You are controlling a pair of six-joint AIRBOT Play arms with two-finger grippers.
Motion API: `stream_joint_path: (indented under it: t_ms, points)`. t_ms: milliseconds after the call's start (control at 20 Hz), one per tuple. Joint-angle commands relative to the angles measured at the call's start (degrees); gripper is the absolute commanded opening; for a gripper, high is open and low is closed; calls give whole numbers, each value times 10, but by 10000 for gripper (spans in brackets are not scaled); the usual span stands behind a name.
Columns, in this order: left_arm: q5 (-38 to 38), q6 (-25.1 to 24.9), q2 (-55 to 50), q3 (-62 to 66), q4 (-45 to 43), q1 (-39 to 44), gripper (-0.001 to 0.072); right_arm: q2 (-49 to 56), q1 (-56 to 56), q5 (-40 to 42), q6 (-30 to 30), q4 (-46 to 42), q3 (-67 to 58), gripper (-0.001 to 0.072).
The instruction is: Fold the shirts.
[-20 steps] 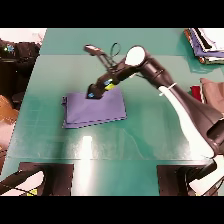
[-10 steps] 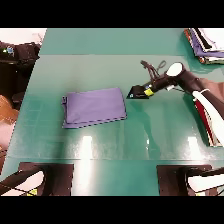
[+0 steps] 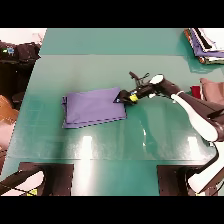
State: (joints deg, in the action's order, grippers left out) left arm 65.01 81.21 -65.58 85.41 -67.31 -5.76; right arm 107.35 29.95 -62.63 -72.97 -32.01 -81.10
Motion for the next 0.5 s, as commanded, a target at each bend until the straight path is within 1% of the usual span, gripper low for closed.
stream_joint_path:
  t_ms: [0,100,150,300,450]
  points:
    - [-3,-7,0,0,3,0,31,41,47,25,2,20,-73,352]
    - [-3,-7,0,0,10,0,31,47,57,32,2,18,-102,99]
    - [-3,-7,0,0,21,0,30,47,57,33,12,18,-113,17]
    - [-17,-7,0,0,30,25,30,40,30,14,6,-16,-160,16]
    - [-31,-7,0,0,30,86,30,-8,-35,-5,-32,-104,-193,16]
